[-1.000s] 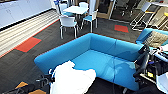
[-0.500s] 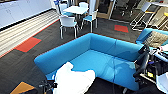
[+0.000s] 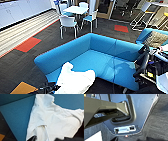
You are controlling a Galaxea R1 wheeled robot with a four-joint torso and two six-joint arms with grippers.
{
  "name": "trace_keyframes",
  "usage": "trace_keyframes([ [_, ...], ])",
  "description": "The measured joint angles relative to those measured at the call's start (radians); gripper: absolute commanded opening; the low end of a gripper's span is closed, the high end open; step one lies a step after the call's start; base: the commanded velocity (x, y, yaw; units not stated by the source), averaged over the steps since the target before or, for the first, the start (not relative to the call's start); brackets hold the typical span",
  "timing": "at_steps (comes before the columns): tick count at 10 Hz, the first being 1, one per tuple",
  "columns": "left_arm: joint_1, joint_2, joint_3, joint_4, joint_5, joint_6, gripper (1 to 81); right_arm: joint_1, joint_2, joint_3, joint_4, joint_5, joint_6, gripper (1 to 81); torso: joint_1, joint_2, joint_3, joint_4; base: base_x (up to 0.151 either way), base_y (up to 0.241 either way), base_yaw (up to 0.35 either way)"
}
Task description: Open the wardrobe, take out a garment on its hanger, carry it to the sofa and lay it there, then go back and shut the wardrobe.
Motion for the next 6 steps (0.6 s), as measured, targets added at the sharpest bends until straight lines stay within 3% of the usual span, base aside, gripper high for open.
trace_keyframes([
  [6,0.202,0.016,-0.053,0.003,0.011,0.03,81.1,0.0,0.0,0.0,0.0,0.0,0.0,81.1,0.0,0.0,0.0,0.0,0.0,0.0,0.0],
])
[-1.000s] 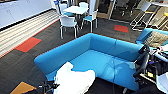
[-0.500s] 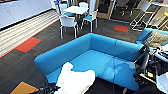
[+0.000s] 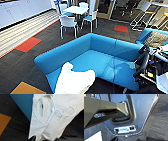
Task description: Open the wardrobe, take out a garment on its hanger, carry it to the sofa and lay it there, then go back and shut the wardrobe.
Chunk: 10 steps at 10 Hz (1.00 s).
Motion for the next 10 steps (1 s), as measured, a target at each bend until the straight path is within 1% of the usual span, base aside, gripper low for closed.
trace_keyframes([
  [2,0.108,0.013,-0.023,0.025,-0.006,0.002,81.1,0.0,-0.001,0.0,0.0,0.0,0.0,81.1,0.0,0.0,0.0,0.0,0.0,0.0,0.0],
  [3,0.166,0.019,-0.03,0.052,-0.026,0.003,81.1,0.001,-0.006,0.0,0.0,0.0,0.0,81.1,0.0,0.0,0.0,0.0,0.0,0.0,0.0],
  [5,0.279,0.021,-0.038,0.135,-0.124,0.004,81.1,0.007,-0.013,-0.001,0.0,0.001,0.001,81.1,0.0,0.0,0.001,0.0,0.0,0.0,0.0],
  [7,0.367,0.027,-0.044,0.211,-0.195,0.009,81.1,0.013,-0.017,-0.006,0.0,0.0,0.0,81.1,-0.001,0.0,0.007,0.0,0.0,0.0,0.0],
  [8,0.402,0.04,-0.046,0.236,-0.216,0.011,81.1,0.011,-0.017,-0.006,0.0,-0.001,0.0,81.1,-0.001,0.0,0.027,0.0,0.0,0.0,0.0],
  [10,0.434,0.105,-0.059,0.258,-0.229,0.011,81.1,0.011,-0.017,-0.006,0.0,-0.001,0.0,81.1,-0.001,-0.001,0.092,0.0,0.0,0.0,0.0],
])
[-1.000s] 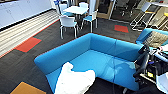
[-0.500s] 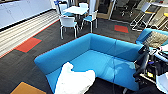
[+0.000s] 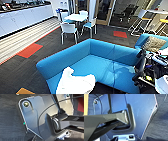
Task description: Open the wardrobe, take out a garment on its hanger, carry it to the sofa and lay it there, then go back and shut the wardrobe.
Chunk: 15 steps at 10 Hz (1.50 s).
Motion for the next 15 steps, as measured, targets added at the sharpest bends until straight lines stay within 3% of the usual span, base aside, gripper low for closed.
trace_keyframes([
  [2,0.023,0.063,-0.013,0.004,0.009,0.0,81.1,-0.011,0.0,-0.001,0.0,-0.002,0.0,81.1,-0.001,-0.001,0.069,0.0,0.0,0.0,0.0],
  [4,0.04,0.102,-0.038,0.008,0.133,-0.004,81.1,-0.024,0.0,-0.002,0.0,-0.011,-0.001,81.1,-0.002,-0.002,0.14,0.0,0.0,0.0,0.0],
  [6,0.045,0.146,-0.04,0.01,0.154,-0.004,81.1,-0.03,-0.003,-0.003,0.0,-0.011,-0.001,81.1,-0.003,-0.003,0.195,0.0,0.0,0.0,0.0],
  [15,0.068,0.165,-0.044,0.011,0.166,-0.004,81.1,-0.052,0.011,-0.006,-0.002,-0.015,-0.002,81.1,-0.003,-0.004,0.205,0.0,0.0,0.0,0.0],
])
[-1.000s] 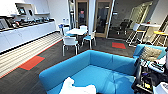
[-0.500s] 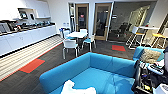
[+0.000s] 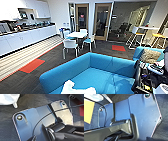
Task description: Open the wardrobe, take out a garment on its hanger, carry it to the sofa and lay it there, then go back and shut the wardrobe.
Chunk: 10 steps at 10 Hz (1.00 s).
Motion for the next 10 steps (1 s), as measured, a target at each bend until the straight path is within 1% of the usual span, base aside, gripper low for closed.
trace_keyframes([
  [3,-0.01,0.0,0.0,0.0,0.001,0.0,81.1,0.007,0.0,0.0,0.0,0.003,0.0,81.1,0.002,0.001,0.0,0.0,-0.075,0.0,0.0],
  [6,0.007,0.005,0.0,0.003,-0.001,0.0,81.1,-0.017,-0.002,-0.001,-0.001,-0.001,0.0,81.1,0.0,0.0,0.0,0.0,-0.078,0.0,0.0],
  [10,0.0,0.005,0.0,0.003,0.0,0.0,81.1,-0.007,-0.002,-0.001,-0.001,0.001,0.0,81.1,0.001,-0.001,0.001,0.0,-0.078,0.0,0.0],
])
